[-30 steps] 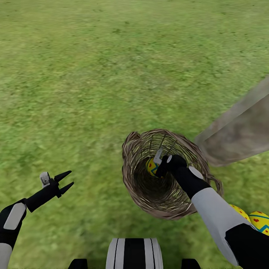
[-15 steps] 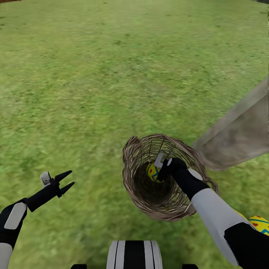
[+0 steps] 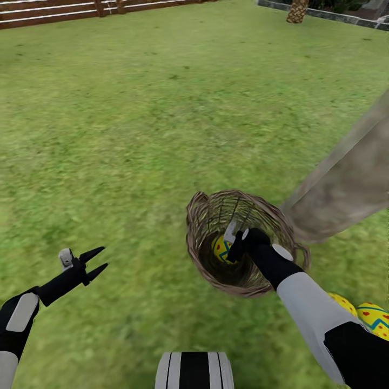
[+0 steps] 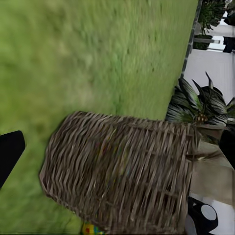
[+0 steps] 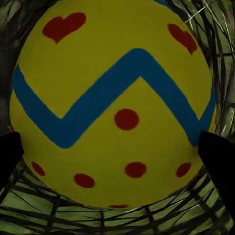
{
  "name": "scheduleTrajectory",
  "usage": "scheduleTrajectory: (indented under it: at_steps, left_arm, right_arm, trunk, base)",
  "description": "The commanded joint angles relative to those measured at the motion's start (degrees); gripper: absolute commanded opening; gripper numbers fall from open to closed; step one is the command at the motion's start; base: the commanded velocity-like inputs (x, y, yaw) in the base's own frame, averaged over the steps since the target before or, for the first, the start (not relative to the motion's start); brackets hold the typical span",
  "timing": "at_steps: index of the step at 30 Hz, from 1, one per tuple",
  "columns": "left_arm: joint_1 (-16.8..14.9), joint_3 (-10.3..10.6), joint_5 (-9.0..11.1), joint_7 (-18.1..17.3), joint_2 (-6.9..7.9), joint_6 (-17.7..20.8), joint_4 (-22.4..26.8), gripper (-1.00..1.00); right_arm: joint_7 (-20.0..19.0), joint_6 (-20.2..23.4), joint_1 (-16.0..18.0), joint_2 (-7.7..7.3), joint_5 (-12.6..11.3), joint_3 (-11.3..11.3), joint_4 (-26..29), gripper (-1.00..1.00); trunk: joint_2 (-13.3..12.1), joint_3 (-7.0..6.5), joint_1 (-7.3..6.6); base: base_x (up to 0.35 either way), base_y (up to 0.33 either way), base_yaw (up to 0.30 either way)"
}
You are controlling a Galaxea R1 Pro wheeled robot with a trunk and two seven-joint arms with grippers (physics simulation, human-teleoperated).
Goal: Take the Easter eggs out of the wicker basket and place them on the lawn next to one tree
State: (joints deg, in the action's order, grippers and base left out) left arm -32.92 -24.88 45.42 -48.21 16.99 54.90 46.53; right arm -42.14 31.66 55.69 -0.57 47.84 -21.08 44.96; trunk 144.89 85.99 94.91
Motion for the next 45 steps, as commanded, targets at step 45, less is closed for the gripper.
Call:
scheduleTrajectory:
  at_steps: [45]
  left_arm:
    - [-0.2,1.6,-0.3,0.3,-0.26,0.0,-0.4,1.0]
  right_arm:
    - [-43.7,14.6,-15.1,-2.13,-16.2,50.2,39.1,-1.0]
  trunk:
    - [-0.6,-9.94,-1.2]
  base:
    - [-0.119,0.006,0.0]
